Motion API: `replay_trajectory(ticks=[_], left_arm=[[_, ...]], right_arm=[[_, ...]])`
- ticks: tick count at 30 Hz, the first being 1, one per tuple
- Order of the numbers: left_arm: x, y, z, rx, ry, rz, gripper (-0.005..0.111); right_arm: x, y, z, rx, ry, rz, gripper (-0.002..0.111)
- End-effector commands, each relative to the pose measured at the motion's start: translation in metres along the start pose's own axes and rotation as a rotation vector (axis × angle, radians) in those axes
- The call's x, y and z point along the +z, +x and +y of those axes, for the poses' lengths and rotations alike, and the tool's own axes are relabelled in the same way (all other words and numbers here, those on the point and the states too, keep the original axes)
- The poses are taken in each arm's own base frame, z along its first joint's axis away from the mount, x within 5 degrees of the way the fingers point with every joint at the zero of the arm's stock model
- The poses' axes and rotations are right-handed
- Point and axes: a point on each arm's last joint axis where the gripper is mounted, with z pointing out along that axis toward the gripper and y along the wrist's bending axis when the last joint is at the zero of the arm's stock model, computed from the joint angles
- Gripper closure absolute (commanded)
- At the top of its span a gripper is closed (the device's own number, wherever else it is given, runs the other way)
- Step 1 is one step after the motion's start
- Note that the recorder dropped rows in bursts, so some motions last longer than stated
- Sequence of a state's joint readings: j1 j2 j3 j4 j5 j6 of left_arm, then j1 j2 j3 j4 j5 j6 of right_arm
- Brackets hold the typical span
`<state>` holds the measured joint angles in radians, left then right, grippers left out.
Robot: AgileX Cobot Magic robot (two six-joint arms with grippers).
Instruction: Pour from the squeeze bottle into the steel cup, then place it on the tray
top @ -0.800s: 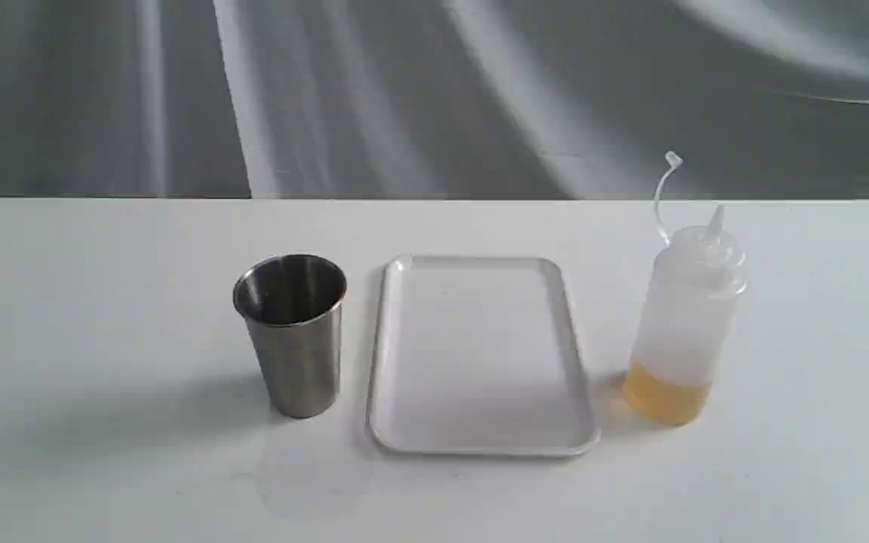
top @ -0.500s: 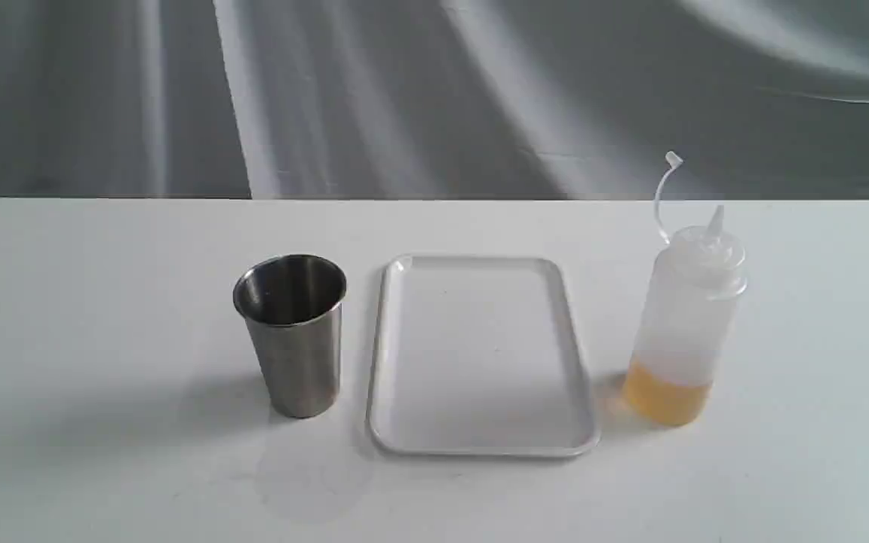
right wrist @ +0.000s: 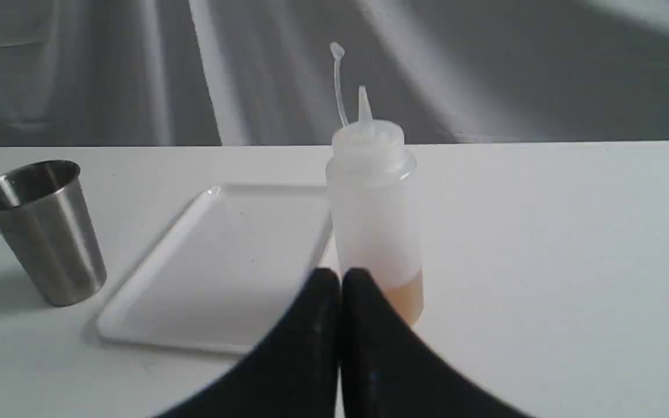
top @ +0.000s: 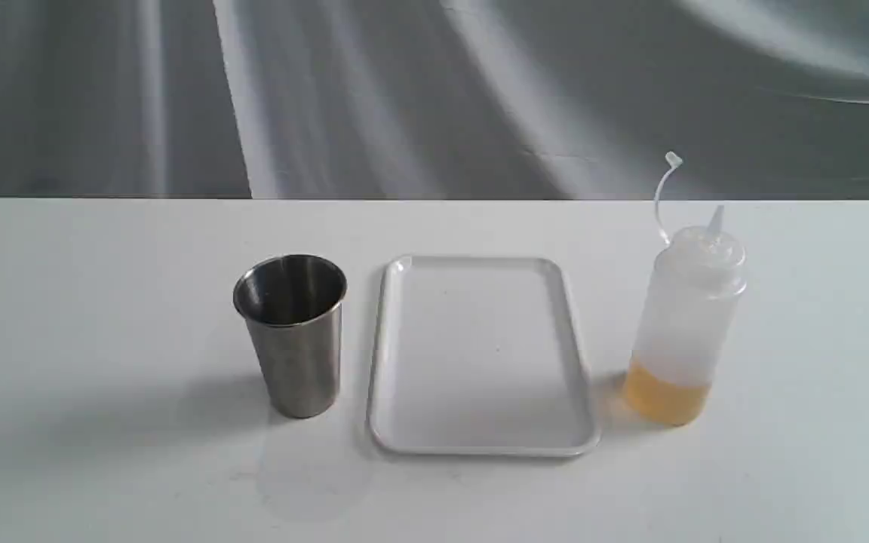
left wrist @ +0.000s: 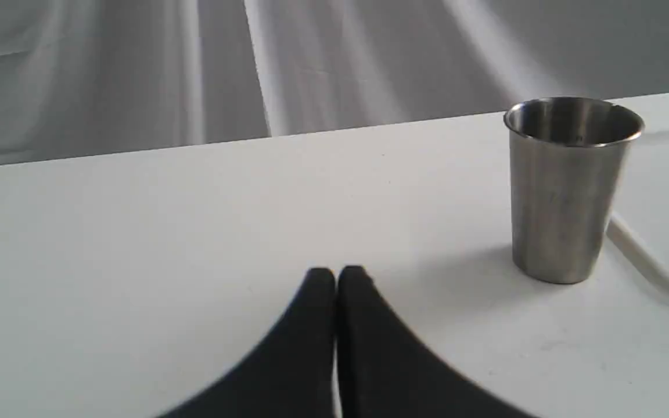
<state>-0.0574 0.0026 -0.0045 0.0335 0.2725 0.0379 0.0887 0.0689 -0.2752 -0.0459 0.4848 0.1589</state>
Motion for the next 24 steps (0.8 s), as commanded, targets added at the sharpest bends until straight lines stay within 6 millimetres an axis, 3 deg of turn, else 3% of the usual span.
replay_trajectory(ticks=[1,8,13,24], left_arm=[[0.000,0.001,0.000,-0.007,0.006,-0.005,0.107],[0.000,0.001,0.000,-0.007,0.006,-0.005,0.107],[0.000,0.001,0.000,-0.003,0.006,-0.005,0.107],[0.000,0.001,0.000,-0.005,0.006,-0.005,0.107]], right_arm=[[0.003,-0.022,0.001,-0.011,0.022,0.034,0.108],[0.025,-0.070,0.004,-0.083,0.062,0.088,0.108],[0.052,-0.089,0.005,-0.128,0.076,0.117,0.108],[0.095,-0.084,0.016,-0.180,0.007,0.186,0.108]])
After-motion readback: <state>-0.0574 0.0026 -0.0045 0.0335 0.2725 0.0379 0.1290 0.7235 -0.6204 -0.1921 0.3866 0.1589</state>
